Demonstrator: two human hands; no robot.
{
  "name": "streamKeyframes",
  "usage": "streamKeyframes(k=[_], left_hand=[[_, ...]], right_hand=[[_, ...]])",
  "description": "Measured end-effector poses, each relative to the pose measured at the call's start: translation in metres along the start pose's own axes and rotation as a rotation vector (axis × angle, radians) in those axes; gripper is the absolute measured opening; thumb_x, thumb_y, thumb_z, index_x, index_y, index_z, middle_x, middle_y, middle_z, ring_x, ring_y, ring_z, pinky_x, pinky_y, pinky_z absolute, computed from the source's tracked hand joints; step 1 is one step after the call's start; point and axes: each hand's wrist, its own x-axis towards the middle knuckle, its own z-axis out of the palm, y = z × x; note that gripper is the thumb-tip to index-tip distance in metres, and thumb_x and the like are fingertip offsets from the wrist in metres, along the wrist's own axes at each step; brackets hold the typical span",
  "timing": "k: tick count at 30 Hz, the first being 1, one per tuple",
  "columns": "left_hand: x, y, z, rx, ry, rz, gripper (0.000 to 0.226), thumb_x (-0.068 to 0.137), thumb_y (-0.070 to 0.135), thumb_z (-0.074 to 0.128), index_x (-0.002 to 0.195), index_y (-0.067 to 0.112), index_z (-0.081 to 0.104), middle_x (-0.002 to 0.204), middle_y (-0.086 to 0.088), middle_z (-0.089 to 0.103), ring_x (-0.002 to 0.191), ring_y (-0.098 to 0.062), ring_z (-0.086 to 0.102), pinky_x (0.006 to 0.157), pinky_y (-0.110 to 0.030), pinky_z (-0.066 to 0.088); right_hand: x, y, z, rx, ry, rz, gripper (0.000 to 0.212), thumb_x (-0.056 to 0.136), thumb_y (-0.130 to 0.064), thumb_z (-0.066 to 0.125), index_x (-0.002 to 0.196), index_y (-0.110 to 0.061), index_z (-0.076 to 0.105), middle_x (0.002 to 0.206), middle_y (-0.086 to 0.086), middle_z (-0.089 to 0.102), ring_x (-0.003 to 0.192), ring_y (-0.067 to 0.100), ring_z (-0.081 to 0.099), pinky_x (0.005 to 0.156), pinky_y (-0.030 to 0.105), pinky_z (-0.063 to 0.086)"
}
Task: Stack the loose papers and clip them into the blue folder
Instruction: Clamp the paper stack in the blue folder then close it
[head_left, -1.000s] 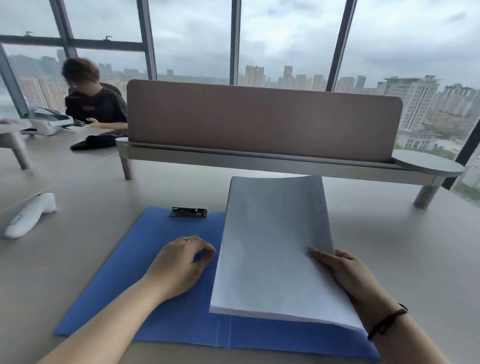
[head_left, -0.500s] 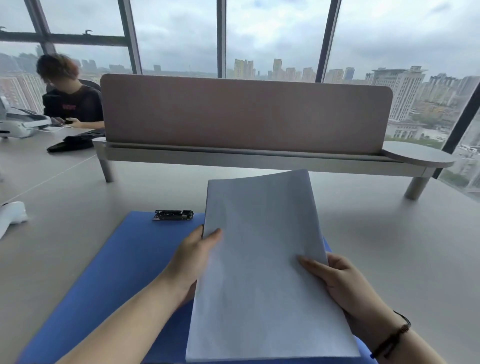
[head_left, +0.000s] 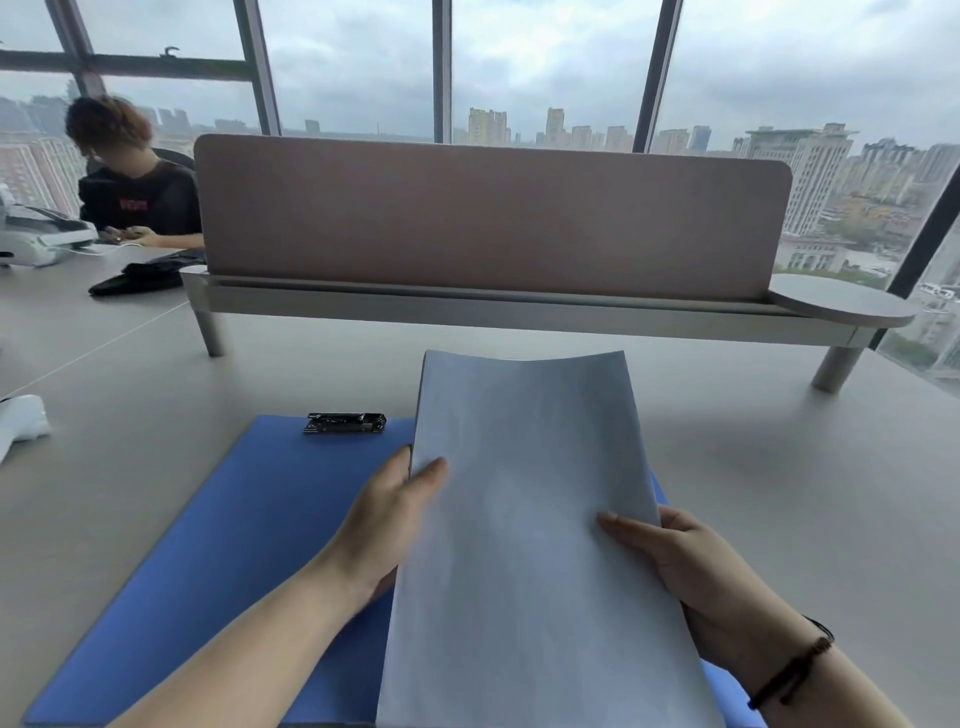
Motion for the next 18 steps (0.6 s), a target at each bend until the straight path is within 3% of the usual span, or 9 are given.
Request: streamKeyframes(k=[4,7,10,12,14,18], left_hand=[[0.004,0.004,-0.004,-0.077,0.036,-0.036,0.028,0.104,0.027,0.046,0.102,0.007,0.065,0.09,-0.014,0.073,0.069,-0.021,0.068,0.06,-0.029,0.054],[0.01,0.0,-0.011,-0.067,0.076,0.002,0.016,0.102,0.011,0.05,0.11,0.005,0.062,0.11,-0.021,0.073,0.084,-0.027,0.072,0.076,-0.033,0.059],[0.01,-0.005,-0.016,0.013,0.067,0.02,0.022,0.094,0.0,0.059,0.115,0.006,0.061,0.113,-0.018,0.074,0.102,-0.029,0.073,0.091,-0.034,0.058],[0.009,-0.008,-0.016,0.106,0.048,0.036,0.029,0.087,0.005,0.066,0.115,0.012,0.063,0.112,-0.009,0.076,0.107,-0.022,0.072,0.096,-0.034,0.054],[0.009,-0.01,-0.016,0.229,0.019,0.055,0.028,0.089,0.005,0.066,0.114,0.019,0.063,0.112,0.0,0.076,0.107,-0.009,0.071,0.095,-0.025,0.051],[0.01,-0.015,-0.016,0.401,-0.017,0.103,0.023,0.092,-0.004,0.062,0.105,0.015,0.066,0.116,0.005,0.073,0.107,0.002,0.068,0.095,-0.018,0.052]], right_hand=[[-0.001,-0.012,-0.018,-0.07,0.12,0.022,0.021,0.086,-0.011,0.069,0.094,0.008,0.074,0.089,0.028,0.076,0.059,0.034,0.073,0.056,0.04,0.062],[-0.001,-0.022,-0.033,-0.11,0.211,0.036,0.022,0.086,-0.011,0.071,0.097,0.008,0.071,0.08,0.025,0.076,0.052,0.031,0.071,0.049,0.037,0.061],[-0.002,-0.025,-0.04,-0.151,0.247,0.035,0.016,0.089,-0.009,0.069,0.092,0.007,0.071,0.067,0.02,0.075,0.044,0.028,0.069,0.04,0.031,0.056],[-0.002,-0.024,-0.04,-0.165,0.24,0.038,0.015,0.09,-0.007,0.068,0.089,0.007,0.07,0.064,0.019,0.074,0.042,0.027,0.068,0.038,0.03,0.055],[-0.003,-0.023,-0.039,-0.18,0.22,0.043,0.014,0.091,-0.006,0.066,0.089,0.007,0.07,0.065,0.02,0.074,0.042,0.027,0.068,0.039,0.031,0.057],[-0.002,-0.024,-0.043,-0.217,0.214,0.047,0.014,0.091,-0.005,0.066,0.09,0.007,0.071,0.07,0.022,0.075,0.045,0.029,0.069,0.043,0.034,0.058]])
